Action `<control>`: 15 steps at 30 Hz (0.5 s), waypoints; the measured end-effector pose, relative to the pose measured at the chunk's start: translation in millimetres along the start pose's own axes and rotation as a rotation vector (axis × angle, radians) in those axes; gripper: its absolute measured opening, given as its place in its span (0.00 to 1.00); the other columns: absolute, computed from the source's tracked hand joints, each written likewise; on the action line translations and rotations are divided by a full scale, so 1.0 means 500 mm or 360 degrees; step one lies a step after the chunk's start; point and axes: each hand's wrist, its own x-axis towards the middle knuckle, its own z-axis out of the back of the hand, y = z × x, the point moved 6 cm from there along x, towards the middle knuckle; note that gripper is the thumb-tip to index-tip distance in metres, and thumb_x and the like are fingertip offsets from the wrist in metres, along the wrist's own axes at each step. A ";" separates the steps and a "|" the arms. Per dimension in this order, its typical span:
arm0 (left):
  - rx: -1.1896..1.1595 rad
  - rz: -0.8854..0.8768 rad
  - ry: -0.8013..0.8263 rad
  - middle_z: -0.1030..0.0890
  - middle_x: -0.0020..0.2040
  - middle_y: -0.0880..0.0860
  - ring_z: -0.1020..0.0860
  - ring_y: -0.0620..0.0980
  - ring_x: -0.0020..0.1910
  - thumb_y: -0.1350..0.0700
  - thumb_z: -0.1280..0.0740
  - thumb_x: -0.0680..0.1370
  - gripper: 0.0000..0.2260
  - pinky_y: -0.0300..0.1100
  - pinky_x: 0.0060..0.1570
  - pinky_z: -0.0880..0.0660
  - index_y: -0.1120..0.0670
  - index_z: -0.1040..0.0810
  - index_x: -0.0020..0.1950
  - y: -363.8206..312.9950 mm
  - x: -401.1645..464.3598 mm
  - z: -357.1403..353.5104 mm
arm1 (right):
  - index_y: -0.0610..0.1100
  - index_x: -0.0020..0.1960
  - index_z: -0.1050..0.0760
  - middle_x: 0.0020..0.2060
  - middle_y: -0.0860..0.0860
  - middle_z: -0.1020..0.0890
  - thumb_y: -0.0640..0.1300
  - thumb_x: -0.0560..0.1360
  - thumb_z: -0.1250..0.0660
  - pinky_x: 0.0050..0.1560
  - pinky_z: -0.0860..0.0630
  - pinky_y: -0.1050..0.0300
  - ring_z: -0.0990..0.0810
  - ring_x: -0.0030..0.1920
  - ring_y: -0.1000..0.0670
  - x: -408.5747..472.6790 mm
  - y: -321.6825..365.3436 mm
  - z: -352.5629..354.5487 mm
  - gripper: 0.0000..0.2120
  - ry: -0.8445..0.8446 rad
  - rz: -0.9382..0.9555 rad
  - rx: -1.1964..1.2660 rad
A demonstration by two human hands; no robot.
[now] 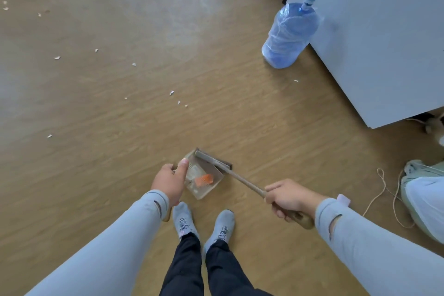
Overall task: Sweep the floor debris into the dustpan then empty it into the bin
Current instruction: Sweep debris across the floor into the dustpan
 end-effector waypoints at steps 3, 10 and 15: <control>0.0004 0.0013 0.0000 0.17 0.54 0.58 0.24 0.53 0.30 0.31 0.41 0.80 0.32 0.41 0.26 0.26 0.55 0.28 0.72 -0.002 0.008 0.011 | 0.47 0.65 0.26 0.26 0.43 0.24 0.37 0.77 0.33 0.22 0.34 0.63 0.29 0.21 0.49 -0.027 -0.018 0.060 0.18 -0.0022 -0.0008 0.0196; 0.0094 -0.0003 0.0042 0.18 0.57 0.59 0.23 0.54 0.33 0.31 0.42 0.80 0.33 0.41 0.24 0.26 0.56 0.28 0.71 -0.018 0.017 0.025 | 0.35 0.69 0.27 0.28 0.39 0.24 0.35 0.75 0.35 0.23 0.32 0.60 0.29 0.22 0.46 0.022 0.028 0.038 0.22 -0.0205 0.0052 -0.0007; 0.0010 0.0072 0.0167 0.18 0.46 0.58 0.26 0.54 0.29 0.31 0.41 0.80 0.32 0.44 0.28 0.26 0.58 0.25 0.66 -0.019 0.006 0.028 | 0.35 0.65 0.24 0.22 0.44 0.23 0.36 0.74 0.37 0.26 0.30 0.61 0.27 0.22 0.47 -0.010 0.050 -0.024 0.19 0.0037 -0.0110 -0.0012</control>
